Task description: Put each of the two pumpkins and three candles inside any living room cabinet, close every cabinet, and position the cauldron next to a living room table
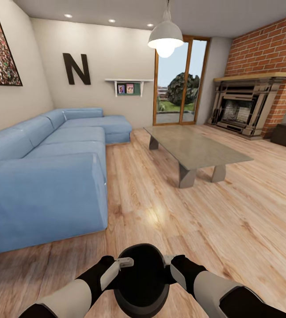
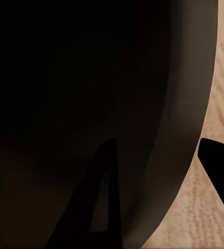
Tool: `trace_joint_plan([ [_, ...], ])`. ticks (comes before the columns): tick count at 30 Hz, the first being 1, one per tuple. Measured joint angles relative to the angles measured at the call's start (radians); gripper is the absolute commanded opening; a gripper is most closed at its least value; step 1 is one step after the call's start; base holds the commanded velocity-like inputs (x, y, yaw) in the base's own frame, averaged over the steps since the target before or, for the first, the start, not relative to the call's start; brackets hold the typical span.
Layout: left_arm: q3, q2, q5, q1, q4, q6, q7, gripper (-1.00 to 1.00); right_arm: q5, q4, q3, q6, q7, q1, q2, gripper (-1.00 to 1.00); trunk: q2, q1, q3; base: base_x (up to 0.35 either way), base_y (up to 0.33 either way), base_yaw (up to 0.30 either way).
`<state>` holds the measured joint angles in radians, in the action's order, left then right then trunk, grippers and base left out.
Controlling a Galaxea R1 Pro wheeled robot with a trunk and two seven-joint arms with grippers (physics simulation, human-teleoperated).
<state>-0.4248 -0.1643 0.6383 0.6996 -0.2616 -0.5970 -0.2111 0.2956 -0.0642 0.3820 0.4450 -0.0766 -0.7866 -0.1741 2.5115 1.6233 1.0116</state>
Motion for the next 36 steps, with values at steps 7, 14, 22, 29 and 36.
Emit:
trace_joint_plan([
  [7, 0.0, 0.0, 0.0, 0.0, 0.0, 0.0, 0.0, -1.0, 0.0, 0.0, -0.001, 0.0, 0.0, 0.0, 0.0, -1.0, 0.0, 0.0, -0.011, 0.0, 0.0, 0.0],
  [14, 0.0, 0.0, 0.0, 0.001, 0.0, 0.0, 0.0, -1.0, 0.0, 0.0, -0.002, 0.0, 0.0, 0.0, 0.0, -1.0, 0.0, 0.0, -0.022, 0.0, 0.0, 0.0],
  [22, 0.0, 0.0, 0.001, 0.0, 0.0, 0.0, 0.0, -1.0, 0.001, 0.0, -0.001, 0.0, 0.0, 0.0, 0.0, -1.0, 0.0, 0.0, -0.034, 0.0, 0.0, 0.0],
  [29, 0.0, 0.0, 0.001, 0.001, 0.0, 0.0, 0.0, -1.0, 0.0, 0.0, -0.001, 0.0, 0.0, 0.0, 0.0, -1.0, 0.0, 0.0, -0.045, 0.0, 0.0, 0.0],
  [36, 0.0, 0.0, 0.001, 0.001, 0.0, 0.0, 0.0, -1.0, 0.001, 0.0, -0.002, 0.0, 0.0, 0.0, 0.0, -1.0, 0.0, 0.0, -0.055, 0.0, 0.0, 0.0],
])
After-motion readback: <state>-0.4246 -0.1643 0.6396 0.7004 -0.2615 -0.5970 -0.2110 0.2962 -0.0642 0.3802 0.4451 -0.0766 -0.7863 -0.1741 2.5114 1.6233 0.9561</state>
